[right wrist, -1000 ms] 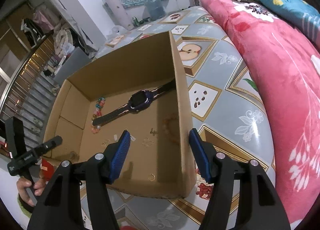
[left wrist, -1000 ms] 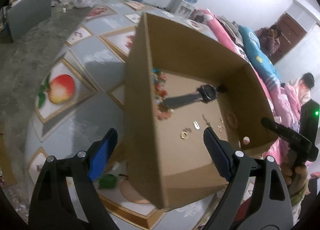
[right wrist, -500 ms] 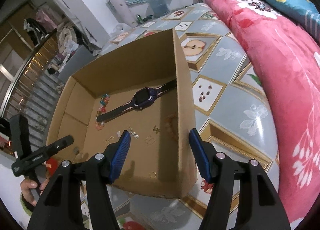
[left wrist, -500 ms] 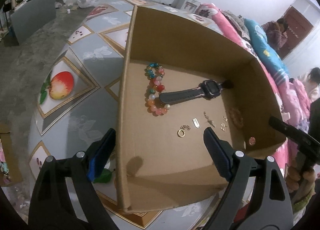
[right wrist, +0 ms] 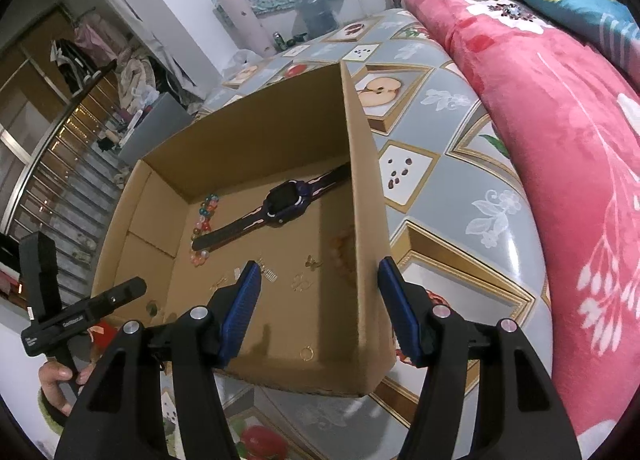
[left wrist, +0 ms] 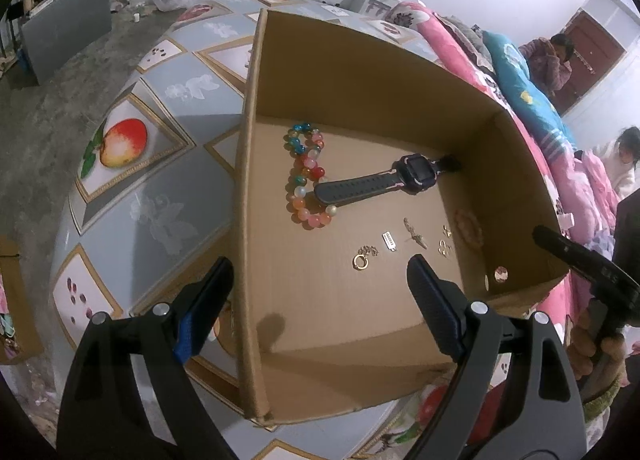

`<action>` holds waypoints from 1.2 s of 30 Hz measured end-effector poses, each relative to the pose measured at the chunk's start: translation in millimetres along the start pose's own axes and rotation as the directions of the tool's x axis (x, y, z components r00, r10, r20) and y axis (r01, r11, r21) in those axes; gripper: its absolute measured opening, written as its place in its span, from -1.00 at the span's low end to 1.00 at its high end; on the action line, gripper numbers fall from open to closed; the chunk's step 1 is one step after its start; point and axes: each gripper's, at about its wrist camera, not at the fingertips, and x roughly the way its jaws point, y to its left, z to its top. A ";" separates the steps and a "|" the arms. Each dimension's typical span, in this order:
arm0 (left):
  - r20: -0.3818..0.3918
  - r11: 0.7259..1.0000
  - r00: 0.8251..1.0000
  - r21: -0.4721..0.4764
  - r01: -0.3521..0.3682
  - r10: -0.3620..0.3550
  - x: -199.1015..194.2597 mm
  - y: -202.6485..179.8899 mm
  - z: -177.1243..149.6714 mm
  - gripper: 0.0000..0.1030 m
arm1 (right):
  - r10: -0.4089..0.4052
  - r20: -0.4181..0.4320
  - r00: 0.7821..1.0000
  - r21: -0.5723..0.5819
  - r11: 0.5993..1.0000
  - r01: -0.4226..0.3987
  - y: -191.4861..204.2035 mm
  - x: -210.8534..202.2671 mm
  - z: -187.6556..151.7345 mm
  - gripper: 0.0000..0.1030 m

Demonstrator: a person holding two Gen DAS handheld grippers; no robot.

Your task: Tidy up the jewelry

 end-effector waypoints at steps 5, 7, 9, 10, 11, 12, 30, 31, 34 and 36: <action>0.001 1.000 1.000 0.001 0.010 -0.010 -3.0 -4.6 -7.9 0.63 | -0.006 0.012 1.000 0.000 1.000 0.006 -3.5 -3.7 -3.0 0.17; 0.003 1.000 1.000 0.006 0.016 -0.016 -2.7 -4.1 -9.5 0.63 | -0.001 0.016 1.000 0.000 1.000 0.001 -5.5 -4.3 -4.4 0.17; 0.008 1.000 1.000 0.017 0.020 -0.020 -1.7 -2.3 -10.9 0.63 | 0.002 0.020 1.000 -0.001 1.000 -0.002 -6.1 -4.3 -5.7 0.17; 0.015 0.999 1.000 0.023 0.024 -0.025 -2.6 -1.6 -11.9 0.63 | -0.001 0.025 1.000 -0.001 1.000 0.001 -6.0 -4.6 -6.2 0.17; 0.020 0.999 0.999 0.029 0.028 -0.029 -3.7 -0.6 -12.7 0.63 | -0.001 0.031 1.000 0.002 1.000 0.001 -7.0 -5.2 -6.7 0.17; 0.036 0.999 0.999 0.038 0.029 -0.030 -7.6 -0.4 -14.6 0.63 | -0.001 0.039 0.999 0.005 1.000 0.001 -7.3 -6.7 -8.0 0.17; 0.377 0.983 0.924 0.136 -0.120 0.061 -92.0 -36.7 -58.8 0.74 | -0.169 0.410 0.896 -0.034 0.979 0.200 4.1 -94.3 -62.5 0.81; 0.378 0.982 0.923 0.133 -0.132 0.073 -92.8 -40.2 -61.0 0.74 | -0.188 0.417 0.889 -0.042 0.973 0.225 5.2 -97.5 -67.2 0.82; 0.381 0.981 0.920 0.127 -0.149 0.090 -94.9 -46.0 -65.3 0.76 | -0.212 0.429 0.878 -0.067 0.962 0.265 7.4 -104.5 -81.0 0.87; 0.378 0.977 0.917 0.111 -0.180 0.126 -93.5 -48.1 -67.5 0.77 | -0.243 0.429 0.870 -0.082 0.949 0.305 9.5 -104.5 -89.1 0.87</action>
